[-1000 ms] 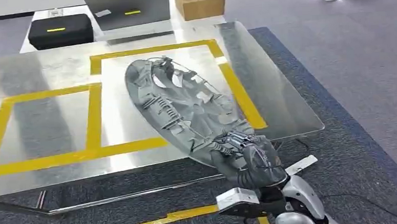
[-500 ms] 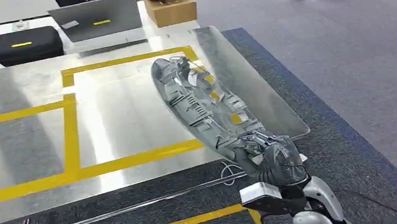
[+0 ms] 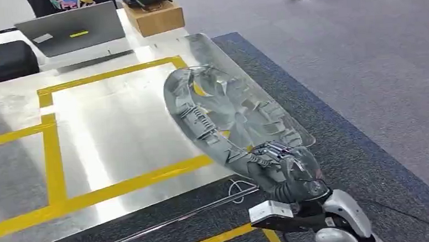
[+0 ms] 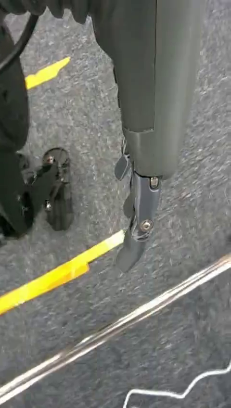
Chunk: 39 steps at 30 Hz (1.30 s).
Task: Take the parts from the cabinet and place them on the table.
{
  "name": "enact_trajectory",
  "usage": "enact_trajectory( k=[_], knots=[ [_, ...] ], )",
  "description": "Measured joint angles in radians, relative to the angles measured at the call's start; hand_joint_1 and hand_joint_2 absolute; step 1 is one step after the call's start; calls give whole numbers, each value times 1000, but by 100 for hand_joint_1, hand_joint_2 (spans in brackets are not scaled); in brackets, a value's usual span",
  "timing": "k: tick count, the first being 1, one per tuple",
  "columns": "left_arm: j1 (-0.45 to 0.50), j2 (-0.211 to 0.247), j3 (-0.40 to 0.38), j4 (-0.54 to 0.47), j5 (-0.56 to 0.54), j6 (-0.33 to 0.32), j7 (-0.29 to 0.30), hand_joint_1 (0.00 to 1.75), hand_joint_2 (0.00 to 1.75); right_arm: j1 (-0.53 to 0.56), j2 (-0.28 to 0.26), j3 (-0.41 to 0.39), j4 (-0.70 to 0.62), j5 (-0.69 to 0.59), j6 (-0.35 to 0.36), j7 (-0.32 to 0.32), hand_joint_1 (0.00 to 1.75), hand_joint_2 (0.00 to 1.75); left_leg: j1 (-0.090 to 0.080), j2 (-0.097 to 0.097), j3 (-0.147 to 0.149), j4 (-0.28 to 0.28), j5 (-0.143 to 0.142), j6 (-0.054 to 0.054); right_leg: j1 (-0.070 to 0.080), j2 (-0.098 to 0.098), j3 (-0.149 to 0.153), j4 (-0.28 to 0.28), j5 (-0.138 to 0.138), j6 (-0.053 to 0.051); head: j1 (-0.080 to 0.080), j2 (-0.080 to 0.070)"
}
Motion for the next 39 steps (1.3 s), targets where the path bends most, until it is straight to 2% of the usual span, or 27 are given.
enact_trajectory(
  k=[1, 2, 3, 6, 7, 8, 9, 10, 11, 12, 13, 16, 17, 19, 21, 22, 24, 26, 27, 28, 31, 33, 34, 36, 37, 38, 39],
  knots=[
    [5, 1, 0, 0, 0, -4, 0, 0, 175, -2, 0, 7, 0, 6, 4, 5, 175, 175, 5, 1, 6, -13, 8, 2, 3, 1, 4, -4, 1, 7, 1, 0],
    [6, 2, 0, 0, 0, -8, 0, 0, 175, -2, -1, 11, 0, 8, 5, 8, 175, 175, 16, 3, 16, -33, 19, -3, 3, -7, -4, 7, -10, 9, 1, 0],
    [6, 3, 0, 0, 0, -8, 0, 0, 175, -5, -1, 14, 2, 9, 6, 9, 175, 175, 15, 3, 22, -42, 22, 1, 7, -20, -19, 38, -36, 16, 6, 0],
    [10, 2, -1, 0, 0, -11, 0, 0, 175, -13, -1, 22, 4, 11, 8, 10, 175, 175, 16, -1, 21, -41, 21, 3, -3, -29, -125, 256, -135, 28, 6, 0],
    [10, 2, -1, 0, 0, -12, 0, 0, 175, -14, -1, 24, 5, 12, 9, 10, 175, 175, 17, -5, 21, -41, 21, 2, -7, -30, -145, 293, -137, 33, 8, 0],
    [10, 2, -1, 0, 0, -12, 0, 0, 175, -15, -2, 29, 6, 15, 13, 13, 175, 175, 20, -10, 23, -41, 19, 0, -11, -30, -137, 272, -109, 38, 7, 0],
    [10, 2, -1, 0, -1, -12, 0, 0, 175, -17, -3, 33, 7, 19, 14, 16, 175, 175, 23, -18, 25, -40, 18, -3, -16, -30, -106, 212, -68, 43, 7, 0],
    [8, 2, -2, 0, -5, -12, 1, 0, 175, -19, -6, 38, 8, 21, 15, 19, 175, 175, 27, -28, 27, -37, 15, -7, -21, -27, -58, 117, -20, 48, 7, 0],
    [5, 1, -5, 0, -8, -10, 3, 0, 175, -19, -11, 41, 9, 22, 14, 21, 175, 175, 30, -37, 27, -30, 11, -14, -30, -9, -11, 28, 14, 55, 8, 0],
    [1, 1, -6, 0, -13, -6, 3, 0, 175, -21, -15, 42, 11, 22, 14, 22, 175, 175, 26, -45, 21, -21, 6, -22, -33, 31, 9, -2, -12, 60, 10, 0],
    [-4, 0, -8, 1, -15, 0, 5, 0, 175, -22, -18, 43, 12, 23, 13, 24, 175, 175, 25, -56, 12, -10, 5, -27, -32, 23, 15, -6, -10, 45, 10, 0],
    [-7, 0, -13, 6, -16, 13, 9, 0, 175, -21, -27, 44, 13, 24, 11, 24, 175, 175, 30, -76, 9, -17, 12, -43, -27, 1, 17, -4, -8, 24, 10, 0],
    [-7, 3, -13, 7, -16, 17, 9, 0, 175, -23, -28, 45, 13, 24, 11, 24, 175, 175, 31, -71, 9, -11, 4, -48, -32, -10, 20, -7, -6, 19, 9, 0],
    [-11, 3, -17, 13, -15, 22, 9, 0, 175, -23, -28, 46, 13, 27, 12, 25, 175, 175, 29, -28, -34, 83, -52, -55, -29, -23, 24, -7, -11, 8, 0, 0],
    [-14, 4, -27, 18, -14, 24, 9, 0, 175, -24, -29, 46, 13, 34, 12, 26, 175, 175, 30, -11, -114, 251, -122, -58, -24, -36, 25, -7, -13, 4, 1, 0],
    [-13, 4, -31, 21, -13, 24, 9, 0, 175, -24, -30, 47, 13, 36, 12, 26, 175, 175, 30, -10, -135, 292, -125, -57, -22, -40, 25, -7, -14, 2, 0, 0],
    [-12, 5, -34, 26, -5, 24, 9, 0, 175, -29, -32, 53, 15, 44, 11, 31, 175, 175, 29, -10, -109, 238, -73, -50, -18, -41, 28, -7, -16, 2, 0, 0],
    [-12, 7, -41, 26, 1, 26, 10, 0, 175, -29, -34, 57, 15, 47, 10, 32, 175, 175, 24, -10, -30, 73, 13, -33, -14, -41, 35, -7, -19, 3, 0, 0],
    [-13, 9, -45, 26, 5, 26, 10, 0, 175, -30, -34, 58, 16, 50, 10, 33, 175, 175, 19, -10, 2, 13, 14, -22, -16, -42, 37, -8, -21, 3, 2, 0],
    [-14, 10, -49, 26, 6, 26, 12, 0, 175, -31, -34, 60, 16, 51, 8, 33, 175, 175, 17, -9, 8, -6, 8, -21, -9, -40, 33, -5, -23, 9, 0, 0],
    [-13, 11, -56, 27, 8, 26, 13, 0, 175, -31, -35, 64, 16, 53, 7, 33, 175, 175, 13, -10, 5, -7, 4, -17, -15, -43, 35, -15, -19, 24, 1, 0],
    [-11, 12, -56, 28, 9, 26, 14, 0, 175, -31, -38, 66, 16, 53, 7, 33, 175, 175, 22, -9, 21, -33, 15, -10, -13, -41, 26, -4, -34, 33, 3, 0],
    [-13, 13, -56, 28, 12, 26, 14, 0, 175, -34, -39, 68, 16, 54, 7, 33, 175, 175, 24, -9, 23, -37, 16, -4, -14, -40, 5, 41, -62, 35, 6, 0],
    [-9, 14, -56, 28, 24, 23, 14, 0, 175, -44, -39, 78, 20, 59, 14, 33, 175, 175, 22, -9, 23, -36, 13, 0, -14, -39, -82, 208, -132, 40, 8, 0],
    [-5, 14, -56, 28, 29, 20, 13, 0, 175, -48, -39, 85, 22, 62, 18, 35, 175, 175, 20, -9, 24, -36, 12, 1, -14, -39, -115, 264, -144, 42, 7, 0],
    [-2, 15, -56, 28, 31, 16, 11, 0, 175, -49, -39, 93, 24, 64, 19, 37, 175, 175, 20, -9, 25, -35, 11, 1, -14, -40, -127, 275, -131, 43, 8, 0],
    [2, 16, -56, 28, 32, 13, 11, 0, 175, -50, -39, 98, 26, 66, 20, 40, 175, 175, 20, -10, 28, -35, 9, 0, -15, -40, -114, 241, -97, 45, 8, 0]
  ],
)
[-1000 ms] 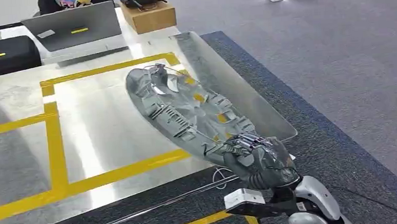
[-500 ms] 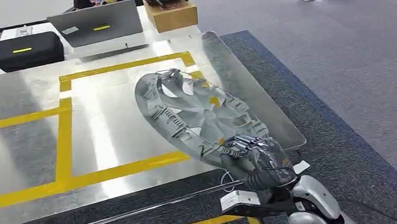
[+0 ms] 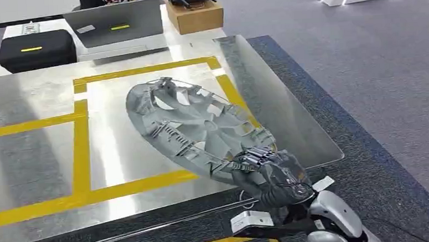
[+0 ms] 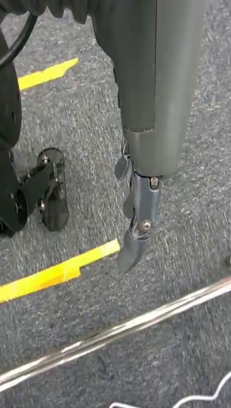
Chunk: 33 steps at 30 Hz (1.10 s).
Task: Take the parts from the cabinet and place them on the table.
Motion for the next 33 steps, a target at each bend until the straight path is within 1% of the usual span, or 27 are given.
enact_trajectory(
  k=[1, 2, 3, 4, 5, 7, 9, 10, 12, 13, 14, 15, 16, 17, 18, 19, 21, 23, 24, 25, 27, 28, 29, 30, 31, 32, 33],
  knots=[
    [4, 2, 0, 0, 2, -3, 0, 0, 175, -1, 0, 4, 2, 1, 0, 1, 175, 175, 1, -2, 3, 1, -3, -2, -2, 0, 30, -68, 45, 1, 0, 0],
    [7, 3, 1, 0, 5, -6, 0, 0, 175, -5, 0, 8, 3, 2, 0, 2, 175, 175, 2, -5, 6, 6, -9, -7, -4, 0, 77, -166, 98, 0, 0, 0],
    [10, 5, 1, 0, 7, -8, -1, 0, 175, -12, 0, 15, 5, 3, 2, 4, 175, 175, 2, -7, 6, 11, -14, -13, -5, 0, 107, -231, 105, 0, 0, 0],
    [11, 8, 2, 0, 9, -13, -3, 0, 175, -20, 2, 23, 7, 5, 4, 7, 175, 175, -6, -8, -1, 22, -20, -20, -1, 1, 129, -251, 92, -6, 1, 0],
    [15, 15, 3, 0, 11, -19, -3, 0, 175, -25, 5, 31, 8, 9, 6, 11, 175, 175, -5, -8, -2, 19, -17, -25, -1, 2, 122, -243, 93, -16, -2, 0],
    [21, 24, 5, 0, 14, -31, -6, 0, 175, -31, 11, 50, 11, 22, 10, 23, 175, 175, -3, -7, 2, 16, -17, -31, 3, 5, 121, -243, 91, -25, -2, 0],
    [24, 33, 8, -2, 13, -42, -10, 0, 175, -40, 16, 68, 12, 27, 9, 33, 175, 175, -2, -5, 1, 32, -32, -43, -5, 2, 130, -249, 92, -35, -3, 0],
    [23, 35, 10, -2, 13, -43, -12, 0, 175, -46, 16, 75, 12, 27, 8, 39, 175, 175, 0, -3, -21, 77, -56, -49, -5, -1, 133, -249, 88, -43, -8, 0],
    [23, 40, 11, -2, 9, -43, -13, 0, 175, -52, 16, 83, 13, 27, 7, 42, 175, 175, 3, -2, -105, 242, -127, -56, -3, -5, 138, -249, 83, -49, -7, 0],
    [26, 41, 12, -2, 6, -43, -14, 0, 175, -53, 16, 85, 15, 27, 6, 43, 175, 175, 3, -2, -140, 307, -144, -57, -3, -5, 141, -249, 81, -51, -8, 0],
    [28, 42, 13, -2, 5, -42, -14, 0, 175, -55, 16, 90, 17, 27, 5, 44, 175, 175, 3, -2, -158, 332, -137, -57, -3, -4, 145, -249, 78, -51, -8, 0],
    [29, 43, 16, -2, 3, -42, -15, 0, 175, -56, 16, 92, 18, 27, 5, 44, 175, 175, 3, -2, -153, 311, -109, -55, -3, -2, 150, -249, 75, -50, -7, 0],
    [29, 44, 19, -2, 3, -41, -16, 0, 175, -57, 16, 93, 18, 26, 5, 45, 175, 175, 3, -2, -129, 249, -61, -51, -3, -1, 156, -249, 71, -50, -8, 0],
    [29, 46, 20, -2, 2, -40, -17, 0, 175, -57, 16, 95, 18, 26, 5, 45, 175, 175, 3, -2, -89, 154, -5, -45, -3, -1, 164, -249, 67, -48, -7, 0],
    [28, 48, 21, -2, 2, -39, -18, 0, 175, -59, 16, 96, 18, 26, 4, 45, 175, 175, 2, -1, -56, 77, 32, -39, -3, -1, 169, -249, 63, -45, -8, 0],
    [27, 49, 23, -2, 2, -39, -18, 0, 175, -61, 16, 99, 18, 26, 3, 45, 175, 175, -4, -1, -39, 48, 14, -37, 3, 0, 170, -249, 57, -38, -8, 0],
    [25, 49, 26, -2, -1, -39, -19, 0, 175, -66, 16, 99, 18, 26, 0, 45, 175, 175, -5, 0, -38, 34, 8, -33, 2, 0, 167, -251, 56, -29, -6, 0],
    [28, 50, 27, -2, -2, -39, -19, 0, 175, -67, 16, 100, 19, 26, 0, 45, 175, 175, -5, -1, -36, 27, 7, -22, 3, -1, 174, -262, 55, -16, -7, 0],
    [29, 50, 27, -1, -3, -39, -19, 0, 175, -67, 16, 100, 19, 26, 0, 45, 175, 175, 4, -1, -27, 14, 12, -16, 0, -1, 165, -258, 47, -11, -7, 0],
    [28, 48, 27, -1, -3, -39, -20, 0, 175, -69, 16, 101, 19, 26, 0, 45, 175, 175, 3, 0, -21, 10, 11, -13, 2, 0, 155, -228, 30, -10, -3, 0],
    [24, 51, 29, -1, -3, -34, -21, 0, 175, -71, 16, 103, 20, 26, -1, 45, 175, 175, 2, 0, -18, 10, 5, -4, 2, 1, 74, -72, -39, -8, -1, 0],
    [24, 52, 29, 0, -4, -34, -22, 0, 175, -71, 16, 104, 21, 26, -1, 45, 175, 175, 0, 0, -16, 11, 2, -1, 2, 1, 28, 5, -63, -6, -1, 0],
    [23, 53, 29, 2, -5, -30, -23, 0, 175, -71, 16, 105, 22, 26, -1, 45, 175, 175, -1, 0, -12, 11, -1, 0, 2, 1, -4, 50, -64, -5, 0, 0],
    [23, 53, 29, 4, -5, -26, -23, 0, 175, -71, 16, 105, 23, 25, -1, 45, 175, 175, -1, -1, -7, 11, -6, 0, 2, 0, -11, 46, -41, -5, -1, 0],
    [23, 53, 29, 6, -5, -23, -23, 0, 175, -71, 16, 106, 24, 25, -1, 45, 175, 175, -1, -3, 0, 11, -11, -1, 2, 0, 2, 0, 2, -5, -1, 0],
    [23, 53, 30, 8, -5, -21, -24, 0, 175, -71, 16, 107, 24, 24, -1, 45, 175, 175, 0, -4, 10, 11, -17, -3, 2, 0, 35, -82, 58, -7, 0, 0],
    [23, 53, 30, 10, -5, -21, -24, 0, 175, -71, 16, 108, 24, 24, -1, 45, 175, 175, 0, -6, 21, 12, -25, -7, 2, 0, 78, -182, 113, -10, 0, 0]
  ],
)
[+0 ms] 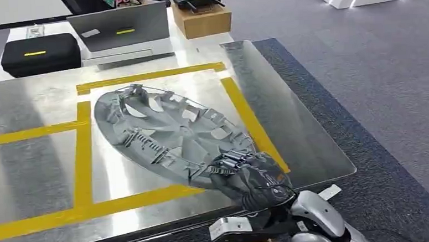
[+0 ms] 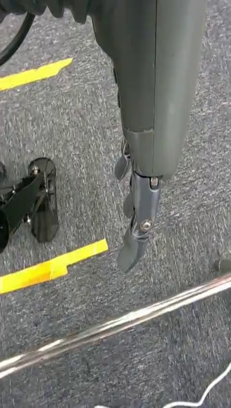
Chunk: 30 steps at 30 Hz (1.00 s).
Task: Take the parts from the cabinet and place them on the table.
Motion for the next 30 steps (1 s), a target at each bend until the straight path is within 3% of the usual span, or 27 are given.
enact_trajectory(
  k=[2, 5, 7, 8, 10, 11, 12, 13, 15, 16, 18, 20, 30],
  knots=[
    [-2, 3, 0, 4, 0, 0, -2, 0, 175, -5, 0, 1, 1, 0, 0, 0, 175, 175, -7, -3, 0, 8, -10, -12, 4, 0, 40, -68, -12, -8, 0, 0],
    [-5, 6, 0, 8, 0, 0, -3, 0, 175, -6, 0, 3, 2, 0, -1, 0, 175, 175, -5, 0, 4, 0, -10, -24, 6, 5, 38, -63, -15, -21, -3, 0],
    [-8, 11, 0, 12, -1, 2, -5, 0, 175, -7, 1, 5, 1, 0, -1, 0, 175, 175, -4, 3, -4, 32, -32, -39, -2, 1, 53, -72, -17, -34, -7, 0],
    [-9, 12, 0, 15, -2, 3, -6, 0, 175, -8, 1, 6, 2, 0, -2, 0, 175, 175, -1, 3, -33, 91, -60, -44, -2, -2, 57, -72, -21, -40, -7, 0],
    [-9, 18, 4, 25, -2, 14, -10, 0, 175, -8, 1, 7, 2, 0, -1, 0, 175, 175, 4, 4, -124, 261, -126, -51, -1, -4, 65, -72, -27, -45, -6, 0],
    [-9, 19, 5, 29, -3, 19, -11, 0, 175, -8, 1, 7, 2, 0, -1, 1, 175, 175, 5, 4, -154, 308, -134, -53, -2, -3, 68, -72, -29, -45, -7, 0],
    [-9, 22, 8, 36, -3, 26, -11, 0, 175, -8, 2, 7, 2, 0, -1, 1, 175, 175, 7, 4, -165, 313, -117, -53, -2, -1, 73, -72, -33, -44, -7, 0],
    [-10, 25, 12, 40, -7, 32, -13, 0, 175, -8, 3, 7, 2, 0, -1, 2, 175, 175, 8, 4, -155, 275, -76, -52, -2, 1, 79, -72, -37, -44, -7, 0],
    [-15, 29, 18, 48, -10, 43, -14, 0, 175, -8, 3, 7, 2, 0, -1, 2, 175, 175, 9, 4, -91, 112, 29, -46, -2, 2, 94, -72, -46, -40, -7, 0],
    [-16, 31, 21, 53, -12, 46, -14, 0, 175, -8, 3, 7, 2, 0, -1, 2, 175, 175, 8, 5, -66, 44, 54, -41, -2, 2, 95, -73, -51, -36, -7, 0],
    [-22, 34, 23, 61, -17, 53, -16, 0, 175, -10, 4, 7, 2, -1, 0, 3, 175, 175, 3, 6, -55, 21, 35, -34, 5, 4, 93, -71, -55, -24, -6, 0],
    [-21, 35, 24, 71, -21, 56, -18, 0, 175, -10, 4, 7, 2, -4, 1, 5, 175, 175, 4, 4, -54, 14, 39, -39, 5, 2, 94, -73, -58, -33, -5, 0],
    [-33, 39, 47, 112, -36, 71, -32, 0, 175, -10, 5, 8, 2, -1, 19, 23, 175, 175, 0, 3, -55, 15, 34, -25, 3, 1, 104, -93, -51, -17, -6, 0]
  ],
)
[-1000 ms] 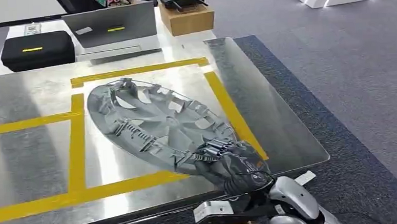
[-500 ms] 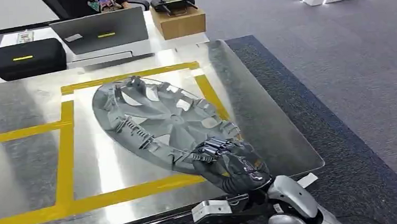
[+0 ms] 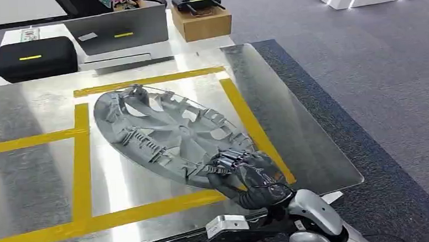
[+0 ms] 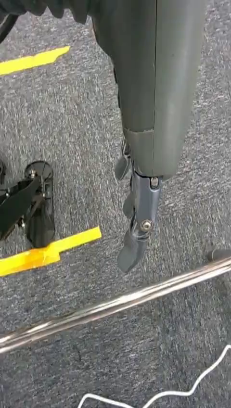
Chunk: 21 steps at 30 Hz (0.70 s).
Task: Take the parts from the cabinet and place them on the table.
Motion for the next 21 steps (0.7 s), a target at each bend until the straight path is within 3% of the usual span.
enact_trajectory(
  k=[5, 13, 21],
  knots=[
    [-7, -1, 2, 14, -20, 6, -1, 0, 175, 0, 1, -3, 13, 5, 11, 31, 175, 175, -1, 0, 0, 1, 1, 1, -1, 0, -1, 0, 0, 6, 0, 0],
    [-44, -16, -3, 35, -36, 25, 4, 0, 175, 0, 1, -45, 51, -16, 13, 31, 175, 175, 0, 0, 1, 0, 2, 3, 1, 0, -1, 1, 1, 6, 0, 0],
    [-69, -37, -40, 49, -15, 53, 19, 0, 175, -2, 1, -53, 85, 46, 16, 32, 175, 175, 1, 0, 1, 0, 2, 3, 1, 0, 0, 1, 1, 6, 0, 0]
  ],
)
